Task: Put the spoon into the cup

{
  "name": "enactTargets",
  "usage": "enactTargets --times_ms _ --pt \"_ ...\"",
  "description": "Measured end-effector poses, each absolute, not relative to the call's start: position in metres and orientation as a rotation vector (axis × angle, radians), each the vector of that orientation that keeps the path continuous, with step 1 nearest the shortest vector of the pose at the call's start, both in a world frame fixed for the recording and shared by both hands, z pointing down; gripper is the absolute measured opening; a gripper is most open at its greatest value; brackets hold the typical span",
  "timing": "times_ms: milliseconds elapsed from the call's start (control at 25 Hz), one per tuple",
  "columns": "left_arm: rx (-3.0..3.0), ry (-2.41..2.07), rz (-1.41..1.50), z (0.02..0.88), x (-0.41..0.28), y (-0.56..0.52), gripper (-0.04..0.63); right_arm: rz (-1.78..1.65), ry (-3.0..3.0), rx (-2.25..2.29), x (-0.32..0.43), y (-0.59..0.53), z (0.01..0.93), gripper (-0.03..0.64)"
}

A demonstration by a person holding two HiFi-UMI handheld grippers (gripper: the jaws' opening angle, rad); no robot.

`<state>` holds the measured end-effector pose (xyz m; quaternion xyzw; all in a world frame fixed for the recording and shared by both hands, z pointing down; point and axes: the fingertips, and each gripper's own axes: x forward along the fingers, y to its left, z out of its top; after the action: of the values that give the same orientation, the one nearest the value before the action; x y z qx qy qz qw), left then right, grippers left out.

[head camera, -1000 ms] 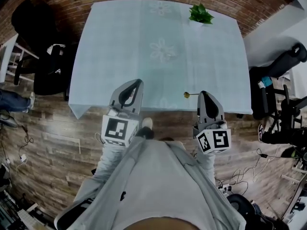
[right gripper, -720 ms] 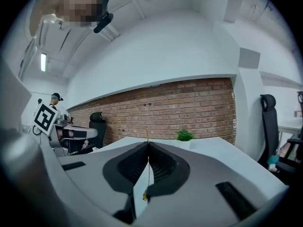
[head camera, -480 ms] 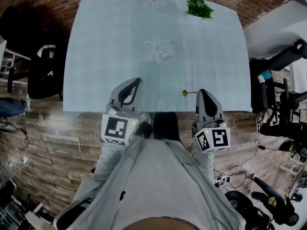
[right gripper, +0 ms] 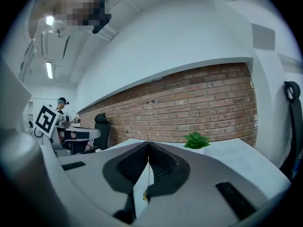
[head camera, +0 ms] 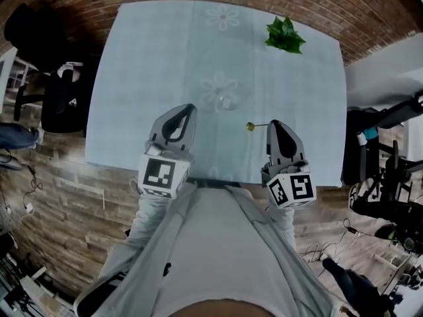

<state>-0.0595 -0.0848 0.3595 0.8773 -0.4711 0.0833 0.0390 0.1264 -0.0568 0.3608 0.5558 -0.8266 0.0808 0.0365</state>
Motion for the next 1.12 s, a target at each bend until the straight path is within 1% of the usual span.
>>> enactTargets --times_ms 400,720,1120 --pt "2.644 -1.557 0.262 0.347 -0.041 -0.132 0.023 0.217 -2.67 1.567 0.134 -0.126 0.344 0.018" --pt "2.624 -1.57 0.326 0.353 -0.042 -0.138 0.023 0.276 -2.708 1.53 0.136 -0.142 0.348 0.018" --pt "2.649 -1.482 0.281 0.355 -0.039 -0.152 0.023 0.255 -2.633 1.608 0.134 -0.141 0.347 0.018"
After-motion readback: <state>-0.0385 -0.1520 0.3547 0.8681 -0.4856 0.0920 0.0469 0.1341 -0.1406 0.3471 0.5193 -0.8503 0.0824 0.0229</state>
